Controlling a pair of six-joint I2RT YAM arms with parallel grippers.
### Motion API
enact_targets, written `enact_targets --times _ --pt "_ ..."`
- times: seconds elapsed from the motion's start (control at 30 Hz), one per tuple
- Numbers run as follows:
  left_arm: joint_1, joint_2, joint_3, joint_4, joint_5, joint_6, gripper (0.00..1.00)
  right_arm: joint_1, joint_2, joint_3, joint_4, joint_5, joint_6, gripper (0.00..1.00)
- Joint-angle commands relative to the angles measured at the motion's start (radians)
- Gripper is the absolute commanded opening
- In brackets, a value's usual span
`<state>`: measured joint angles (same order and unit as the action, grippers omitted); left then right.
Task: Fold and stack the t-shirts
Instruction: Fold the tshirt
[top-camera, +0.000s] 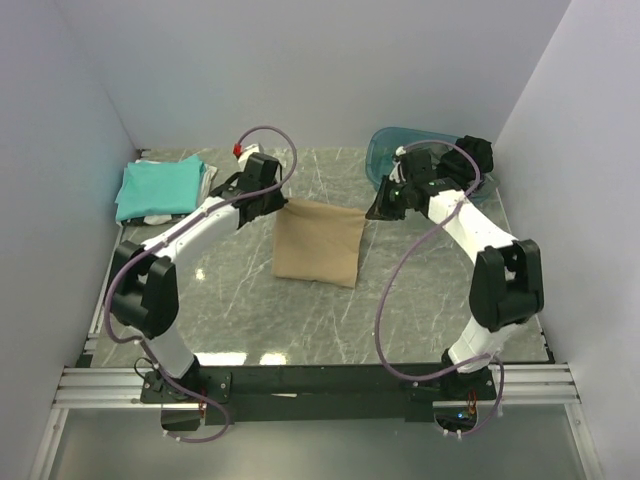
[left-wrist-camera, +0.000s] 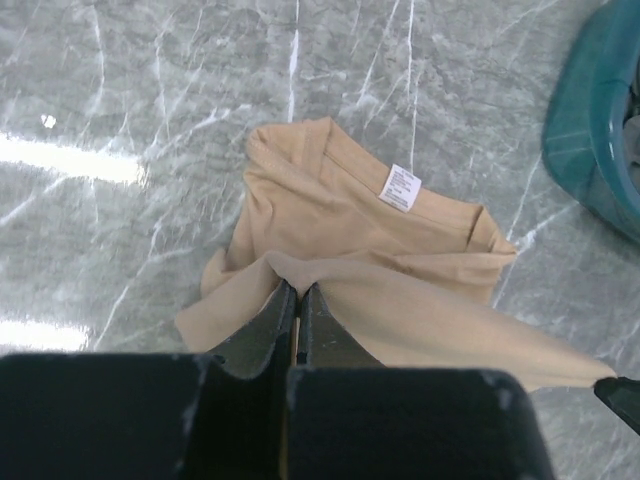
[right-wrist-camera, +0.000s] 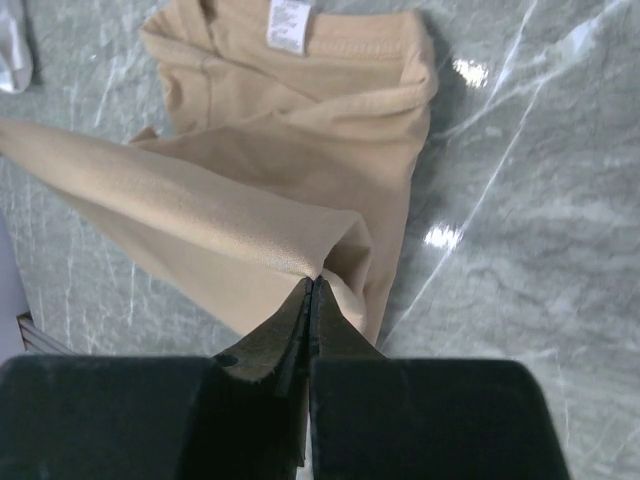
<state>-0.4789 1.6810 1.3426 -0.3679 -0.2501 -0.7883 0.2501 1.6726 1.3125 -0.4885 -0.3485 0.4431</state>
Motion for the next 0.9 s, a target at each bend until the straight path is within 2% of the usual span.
enact_targets --times 0.0,0.43,0.47,0.5,0.53,0.57,0.6,0.63,0.7,0.87 --pt "0.025 0.038 0.078 0.014 0.017 0.044 0.01 -0.021 0.055 0.07 0.024 -0.012 -0.014 0.0" --pt "0.059 0.258 0.211 0.018 0.092 0.086 0.02 -0.04 0.248 0.195 0.027 0.034 0.013 0.0" --pt "0.065 0.269 0.222 0.015 0.092 0.086 0.1 -0.043 0.262 0.205 0.028 0.037 0.009 0.0" --pt "0.066 0.287 0.24 0.006 0.094 0.086 0.19 -0.044 0.272 0.22 0.036 0.045 0.012 0.15" --pt "0.068 0.295 0.25 0.006 0.101 0.089 0.33 -0.051 0.295 0.232 0.031 0.069 0.019 0.33" --pt "0.072 0.301 0.259 0.004 0.104 0.093 0.64 -0.055 0.305 0.247 0.025 0.077 0.017 0.47" --pt "0.072 0.307 0.276 0.001 0.106 0.103 0.74 -0.057 0.308 0.267 0.025 0.086 0.02 0.65" --pt "0.072 0.306 0.294 0.0 0.107 0.106 0.99 -0.061 0.308 0.277 0.018 0.097 0.019 0.69" --pt "0.072 0.295 0.299 -0.006 0.112 0.116 0.99 -0.06 0.29 0.275 0.024 0.094 0.011 0.76" --pt "0.072 0.195 0.17 0.05 0.164 0.123 0.99 -0.058 0.11 0.118 0.1 0.08 0.012 0.79"
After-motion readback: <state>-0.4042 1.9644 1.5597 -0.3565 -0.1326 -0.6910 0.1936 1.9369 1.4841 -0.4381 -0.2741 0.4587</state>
